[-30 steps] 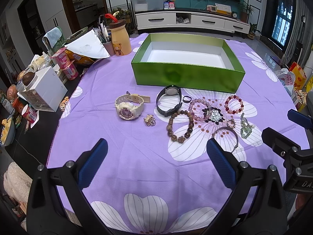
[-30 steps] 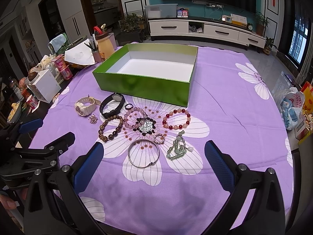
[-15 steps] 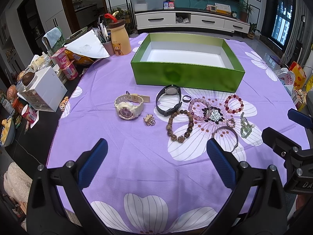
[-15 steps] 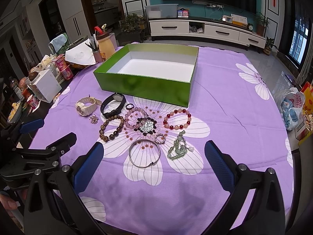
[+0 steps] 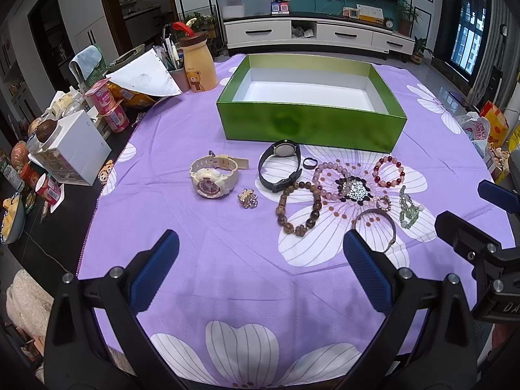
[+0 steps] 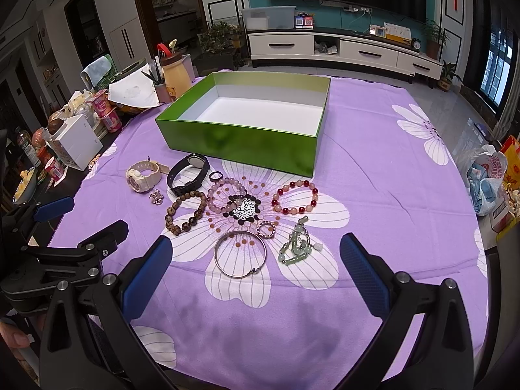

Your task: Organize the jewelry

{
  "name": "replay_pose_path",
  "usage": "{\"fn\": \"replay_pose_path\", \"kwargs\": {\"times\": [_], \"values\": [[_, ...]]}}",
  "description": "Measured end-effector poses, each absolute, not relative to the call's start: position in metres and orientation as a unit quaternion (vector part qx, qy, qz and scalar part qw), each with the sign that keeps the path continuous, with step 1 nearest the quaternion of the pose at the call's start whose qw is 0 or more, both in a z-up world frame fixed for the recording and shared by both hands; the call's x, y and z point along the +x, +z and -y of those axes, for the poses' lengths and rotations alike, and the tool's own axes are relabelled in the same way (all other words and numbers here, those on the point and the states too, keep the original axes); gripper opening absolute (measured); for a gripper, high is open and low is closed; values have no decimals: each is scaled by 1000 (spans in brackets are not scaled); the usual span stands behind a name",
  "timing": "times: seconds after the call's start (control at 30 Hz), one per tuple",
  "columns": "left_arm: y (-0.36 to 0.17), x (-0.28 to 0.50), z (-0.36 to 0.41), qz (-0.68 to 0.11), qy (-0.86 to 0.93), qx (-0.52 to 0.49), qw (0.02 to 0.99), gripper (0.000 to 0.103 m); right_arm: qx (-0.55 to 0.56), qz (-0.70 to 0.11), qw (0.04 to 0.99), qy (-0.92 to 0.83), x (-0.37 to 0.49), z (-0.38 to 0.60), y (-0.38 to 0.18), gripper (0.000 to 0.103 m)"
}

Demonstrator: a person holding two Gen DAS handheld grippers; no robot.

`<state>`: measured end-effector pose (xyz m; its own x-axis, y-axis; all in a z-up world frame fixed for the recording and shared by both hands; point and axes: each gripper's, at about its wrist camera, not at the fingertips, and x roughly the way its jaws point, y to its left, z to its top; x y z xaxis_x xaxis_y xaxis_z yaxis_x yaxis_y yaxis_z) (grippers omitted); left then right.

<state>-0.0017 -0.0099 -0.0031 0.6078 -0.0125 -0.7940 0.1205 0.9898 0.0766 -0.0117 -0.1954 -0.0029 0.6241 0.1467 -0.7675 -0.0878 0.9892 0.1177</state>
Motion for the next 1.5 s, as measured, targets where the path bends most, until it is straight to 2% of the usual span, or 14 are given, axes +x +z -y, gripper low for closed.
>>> {"fn": "replay_pose_path", "kwargs": {"times": [0.57,0.87,0.97,1.0,1.07,1.13,1.23,1.33,1.5], "values": [[-9,0,2,-443,-53,32,894,101,41,-428,900,69,-12,197,-6,102],[-44,9,-9,-460,-66,15,885,101,52,-461,882,80,-7,212,-44,102],[-56,13,-11,-467,-68,4,882,101,59,-470,877,83,-6,216,-57,88],[-59,16,-12,-467,-66,-1,882,100,62,-473,875,85,-4,216,-60,81],[-63,19,-12,-467,-67,-8,882,94,69,-479,870,94,-2,216,-67,72],[-68,23,-11,-467,-69,-12,881,84,71,-483,866,105,-1,214,-73,60],[-76,31,-8,-476,-73,-18,876,77,75,-491,860,118,2,210,-80,48],[-85,40,-3,-482,-74,-18,873,74,71,-501,853,125,5,206,-86,40],[-93,51,2,-487,-78,-21,870,67,69,-508,849,126,11,202,-94,35]]}}
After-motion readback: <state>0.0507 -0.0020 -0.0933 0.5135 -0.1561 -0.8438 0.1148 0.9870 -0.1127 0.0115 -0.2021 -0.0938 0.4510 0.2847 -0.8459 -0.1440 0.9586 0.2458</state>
